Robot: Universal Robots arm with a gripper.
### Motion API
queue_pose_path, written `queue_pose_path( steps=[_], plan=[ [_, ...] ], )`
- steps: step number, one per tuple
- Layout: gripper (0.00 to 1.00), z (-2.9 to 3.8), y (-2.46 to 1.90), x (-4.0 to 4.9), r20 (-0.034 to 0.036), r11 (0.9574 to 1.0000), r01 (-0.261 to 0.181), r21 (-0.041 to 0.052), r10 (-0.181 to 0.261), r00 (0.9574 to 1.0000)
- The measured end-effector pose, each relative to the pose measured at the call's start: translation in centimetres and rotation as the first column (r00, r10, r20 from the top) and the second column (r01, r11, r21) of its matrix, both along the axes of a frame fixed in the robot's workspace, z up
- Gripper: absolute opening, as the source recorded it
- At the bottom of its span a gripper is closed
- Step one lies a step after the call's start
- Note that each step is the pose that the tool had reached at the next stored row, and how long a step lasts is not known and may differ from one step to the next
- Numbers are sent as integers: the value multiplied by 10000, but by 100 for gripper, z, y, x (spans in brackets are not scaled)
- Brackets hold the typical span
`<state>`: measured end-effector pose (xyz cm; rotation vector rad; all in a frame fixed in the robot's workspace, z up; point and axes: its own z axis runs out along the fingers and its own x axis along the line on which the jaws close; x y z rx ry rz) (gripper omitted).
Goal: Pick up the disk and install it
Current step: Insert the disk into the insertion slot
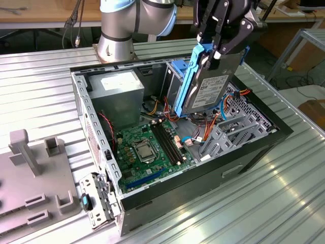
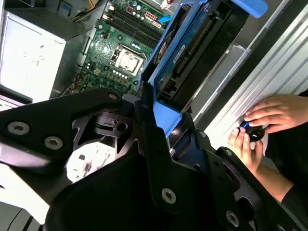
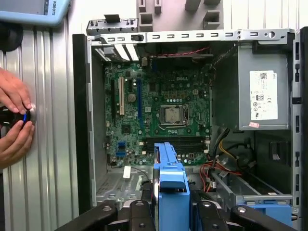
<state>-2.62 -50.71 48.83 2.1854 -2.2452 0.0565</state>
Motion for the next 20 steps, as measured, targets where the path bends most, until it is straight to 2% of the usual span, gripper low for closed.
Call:
queue_pose_path(
  steps=[1,4,7,12,16,18,20],
  plan=[
    [37,-2,-19,11,-2,10000,0,0,0,10000],
    [37,-6,-113,64,-7,10000,1,0,-1,10000],
    [37,-10,-153,105,-7,10000,2,1,-2,10000],
    [37,-25,-158,251,-10,10000,3,0,-3,10000],
    [37,-44,-167,508,-43,10000,3,2,-3,10000],
    [37,-47,-181,578,-51,10000,3,2,-3,10000],
    [37,-51,-215,654,-60,10000,3,1,-3,10000]
  ],
)
